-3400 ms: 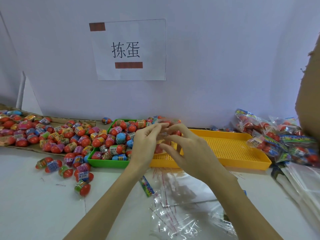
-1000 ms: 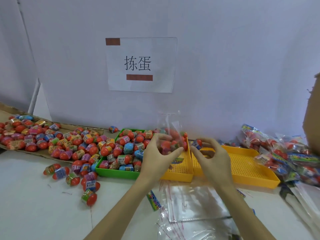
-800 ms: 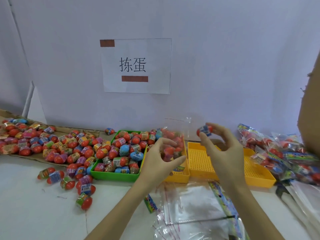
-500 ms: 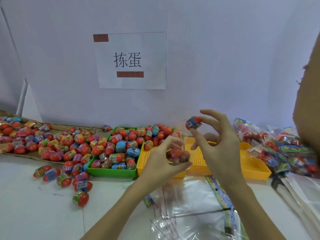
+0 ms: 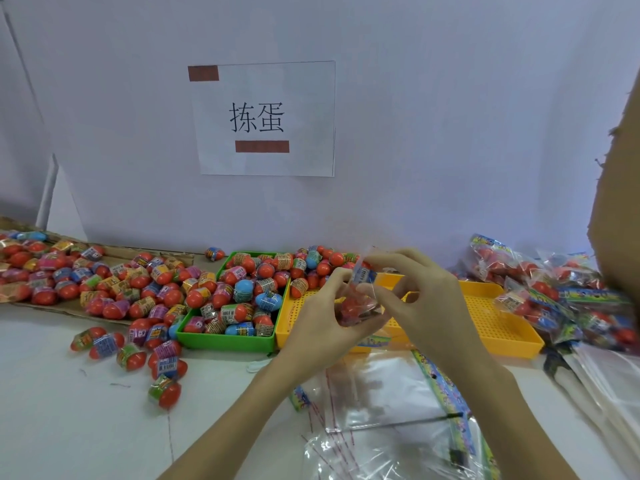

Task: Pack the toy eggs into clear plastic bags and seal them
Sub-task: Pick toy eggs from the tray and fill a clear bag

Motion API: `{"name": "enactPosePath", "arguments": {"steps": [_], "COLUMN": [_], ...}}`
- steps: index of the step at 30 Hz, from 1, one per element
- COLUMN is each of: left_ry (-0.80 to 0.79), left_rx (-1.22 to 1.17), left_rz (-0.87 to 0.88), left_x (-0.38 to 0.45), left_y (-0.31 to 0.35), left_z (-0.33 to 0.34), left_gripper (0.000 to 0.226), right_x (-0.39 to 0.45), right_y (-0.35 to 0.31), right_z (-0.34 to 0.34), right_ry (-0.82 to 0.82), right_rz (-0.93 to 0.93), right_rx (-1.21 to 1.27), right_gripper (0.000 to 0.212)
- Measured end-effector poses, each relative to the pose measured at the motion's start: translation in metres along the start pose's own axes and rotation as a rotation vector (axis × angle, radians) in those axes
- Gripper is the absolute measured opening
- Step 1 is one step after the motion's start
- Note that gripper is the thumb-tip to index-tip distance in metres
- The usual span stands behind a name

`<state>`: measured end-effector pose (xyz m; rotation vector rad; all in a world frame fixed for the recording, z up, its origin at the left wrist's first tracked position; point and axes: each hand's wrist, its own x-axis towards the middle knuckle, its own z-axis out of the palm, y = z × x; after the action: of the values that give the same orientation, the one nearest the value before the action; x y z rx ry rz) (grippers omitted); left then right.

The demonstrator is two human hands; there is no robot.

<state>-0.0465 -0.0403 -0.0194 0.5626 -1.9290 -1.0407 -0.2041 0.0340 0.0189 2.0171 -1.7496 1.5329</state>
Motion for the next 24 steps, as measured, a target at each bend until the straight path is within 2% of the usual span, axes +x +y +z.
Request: {"name": "enactPosePath", "arguments": {"steps": [6, 11, 18, 24], "left_ry": [-0.026, -0.079, -0.142, -0.19], "left_rx": [-0.043, -0.127, -0.112, -0.168], "left_rz": [-0.002, -0.079, -0.092, -0.131], "left_x": [-0.0008, 0.0017, 0.0015, 0.0002], "left_y": [0.0039, 0.0017, 0.0013, 0.003], "left_z": [0.0037, 0.0023, -0.0036, -0.0025], "left_gripper": [0.037, 0.048, 0.045, 0.03], "right_x": [-0.0013, -0.0022, 0.0, -0.0008], "right_y": [0.002, -0.0003, 0.0008, -0.0007], "right_z": [-0.0005, -0.0025, -0.0063, -0.0055], "right_ry": [-0.028, -0.084, -0.109, -0.08], "right_rz": [-0.065, -0.054, -0.024, -0.029], "right_rx": [-0.112, -0.053, -0.019, 0.019], "right_gripper": [0.028, 0.037, 0.006, 0.008]}}
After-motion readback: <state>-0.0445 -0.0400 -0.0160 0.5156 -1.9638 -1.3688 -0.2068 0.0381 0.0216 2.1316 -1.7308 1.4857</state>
